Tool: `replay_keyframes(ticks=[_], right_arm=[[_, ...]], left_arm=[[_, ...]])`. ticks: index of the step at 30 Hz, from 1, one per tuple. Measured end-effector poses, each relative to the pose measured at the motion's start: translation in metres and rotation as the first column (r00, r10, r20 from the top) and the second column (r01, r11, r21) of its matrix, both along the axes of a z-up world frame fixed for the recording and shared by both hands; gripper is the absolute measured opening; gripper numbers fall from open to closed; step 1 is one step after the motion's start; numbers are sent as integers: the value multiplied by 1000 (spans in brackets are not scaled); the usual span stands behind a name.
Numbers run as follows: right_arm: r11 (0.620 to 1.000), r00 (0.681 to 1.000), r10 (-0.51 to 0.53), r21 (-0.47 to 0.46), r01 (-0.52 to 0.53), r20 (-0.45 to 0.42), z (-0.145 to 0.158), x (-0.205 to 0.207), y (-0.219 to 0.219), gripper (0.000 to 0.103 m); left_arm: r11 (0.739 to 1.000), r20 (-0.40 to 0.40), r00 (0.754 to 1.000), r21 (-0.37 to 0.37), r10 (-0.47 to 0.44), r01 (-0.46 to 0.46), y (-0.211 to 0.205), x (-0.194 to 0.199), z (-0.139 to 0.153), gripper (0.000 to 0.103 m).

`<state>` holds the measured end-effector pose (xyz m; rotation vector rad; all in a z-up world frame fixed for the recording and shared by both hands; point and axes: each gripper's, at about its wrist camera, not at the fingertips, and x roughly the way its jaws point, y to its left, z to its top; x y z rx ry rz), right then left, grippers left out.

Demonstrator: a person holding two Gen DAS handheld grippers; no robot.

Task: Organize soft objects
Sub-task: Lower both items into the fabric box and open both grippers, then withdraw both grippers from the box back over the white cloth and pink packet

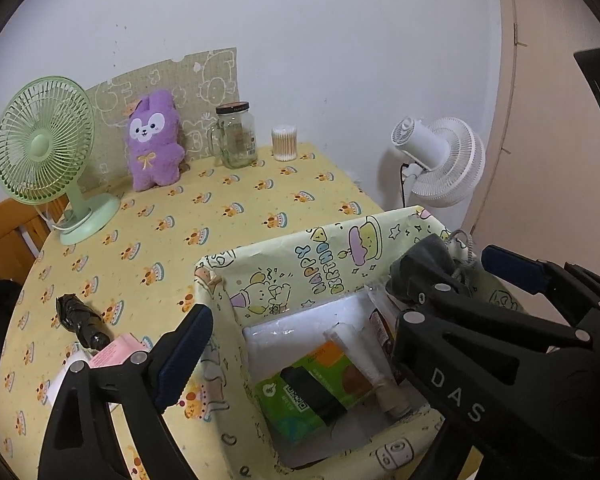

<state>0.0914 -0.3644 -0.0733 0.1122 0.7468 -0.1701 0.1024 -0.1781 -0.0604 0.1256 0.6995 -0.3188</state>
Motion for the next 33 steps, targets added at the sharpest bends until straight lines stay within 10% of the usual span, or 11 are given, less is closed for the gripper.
replay_keyframes(ticks=[33], right_arm=[[998, 989, 10, -61, -1, 147, 51, -53, 92, 94]], left_arm=[[996, 144, 986, -39, 80, -76, 98, -56, 43, 96]])
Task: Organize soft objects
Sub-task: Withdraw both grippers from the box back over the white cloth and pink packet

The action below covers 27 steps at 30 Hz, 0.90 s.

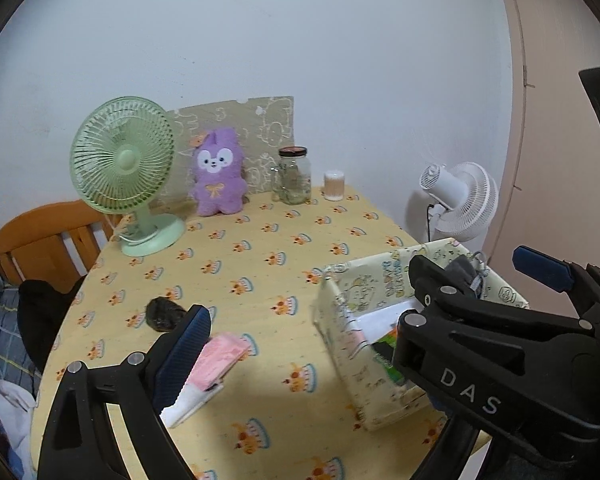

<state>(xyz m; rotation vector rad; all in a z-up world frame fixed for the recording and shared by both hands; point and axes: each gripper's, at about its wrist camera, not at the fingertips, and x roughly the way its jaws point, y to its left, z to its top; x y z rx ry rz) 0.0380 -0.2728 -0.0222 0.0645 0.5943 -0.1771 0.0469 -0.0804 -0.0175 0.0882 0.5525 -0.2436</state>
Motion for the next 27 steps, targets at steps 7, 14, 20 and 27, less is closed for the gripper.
replay_keyframes(ticks=[7, 14, 20, 27], right_arm=[[994, 994, 107, 22, -108, 38, 2, -11, 31, 94], [991, 989, 128, -37, -125, 79, 6, -21, 69, 101], [991, 989, 132, -10, -132, 65, 3, -24, 86, 103], [992, 991, 129, 9, -130, 45, -7, -20, 101, 103]], left_arm=[[1000, 18, 1000, 0, -12, 12, 21, -11, -1, 100], [999, 29, 999, -1, 36, -36, 46, -19, -4, 100], [998, 31, 997, -9, 65, -65, 64, -22, -5, 100], [997, 16, 997, -22, 74, -73, 78, -20, -15, 100]])
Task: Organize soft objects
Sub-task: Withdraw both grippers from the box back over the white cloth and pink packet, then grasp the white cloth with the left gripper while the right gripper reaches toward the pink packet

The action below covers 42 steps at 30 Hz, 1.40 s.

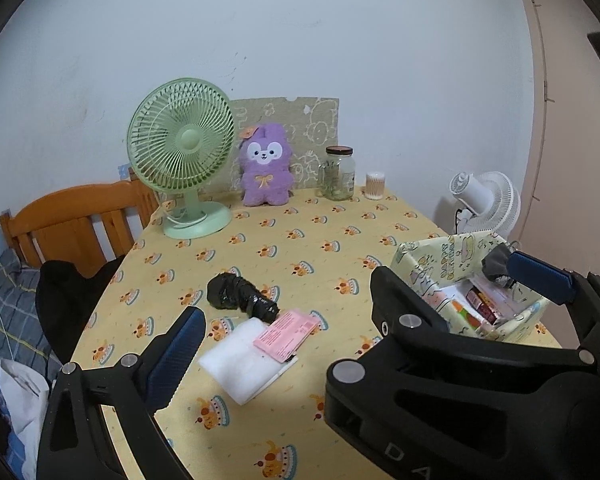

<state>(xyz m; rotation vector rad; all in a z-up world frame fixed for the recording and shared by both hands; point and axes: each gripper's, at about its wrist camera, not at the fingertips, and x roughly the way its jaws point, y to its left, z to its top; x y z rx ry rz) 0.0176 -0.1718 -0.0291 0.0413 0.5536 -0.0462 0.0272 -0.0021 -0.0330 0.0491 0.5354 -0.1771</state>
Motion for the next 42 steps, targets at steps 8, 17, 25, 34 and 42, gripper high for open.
replay_keyframes(ticks=[8, 17, 25, 34, 42], right_arm=[[999, 1000, 24, 21, -24, -17, -16, 6, 13, 103], [999, 997, 39, 26, -38, -67, -43, 26, 25, 103], [998, 993, 49, 37, -45, -111, -67, 42, 32, 103], [998, 975, 64, 23, -60, -214, -100, 69, 45, 103], [997, 959, 69, 34, -63, -274, -121, 91, 48, 103]], left_arm=[[1000, 6, 1000, 4, 18, -18, 11, 3, -14, 99], [1000, -56, 998, -2, 29, -29, 22, 21, -39, 99], [999, -107, 994, 10, 32, -31, 29, 37, -62, 99], [999, -216, 975, 10, 53, -52, 40, 60, -93, 99], [996, -270, 959, 41, 83, -74, 42, 79, -108, 99]])
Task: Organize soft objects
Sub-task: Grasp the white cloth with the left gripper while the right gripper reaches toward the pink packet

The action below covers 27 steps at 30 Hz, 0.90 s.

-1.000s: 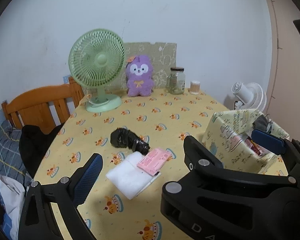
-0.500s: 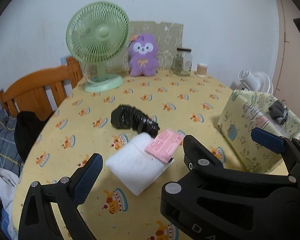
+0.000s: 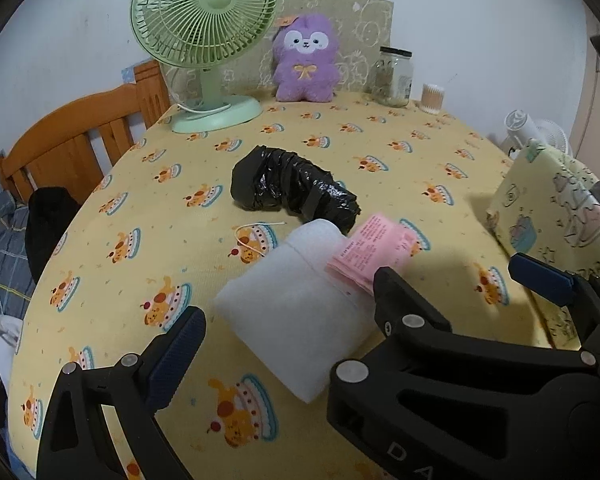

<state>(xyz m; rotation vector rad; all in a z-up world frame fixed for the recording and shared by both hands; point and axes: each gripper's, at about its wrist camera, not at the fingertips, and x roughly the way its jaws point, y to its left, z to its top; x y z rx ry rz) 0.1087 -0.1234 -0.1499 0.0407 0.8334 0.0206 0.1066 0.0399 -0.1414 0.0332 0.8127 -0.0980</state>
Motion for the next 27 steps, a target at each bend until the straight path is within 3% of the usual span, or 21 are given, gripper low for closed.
replay_keyframes(ticks=[9, 15, 20, 27], right_arm=[[1000, 1000, 8, -6, -8, -13, -7, 21, 6, 103], [1000, 999, 10, 18, -9, -41, -12, 29, 5, 103], [999, 999, 11, 37, -9, -44, -12, 29, 3, 103], [999, 998, 51, 20, -51, -26, -7, 17, 11, 103]], left_arm=[[1000, -22, 1000, -4, 5, -5, 9, 19, -7, 94], [1000, -64, 998, -30, -2, 0, 7, 26, -10, 82], [999, -42, 999, -22, 24, -25, 9, 18, -7, 67], [998, -22, 998, -12, 66, -67, 17, 1, -3, 56]])
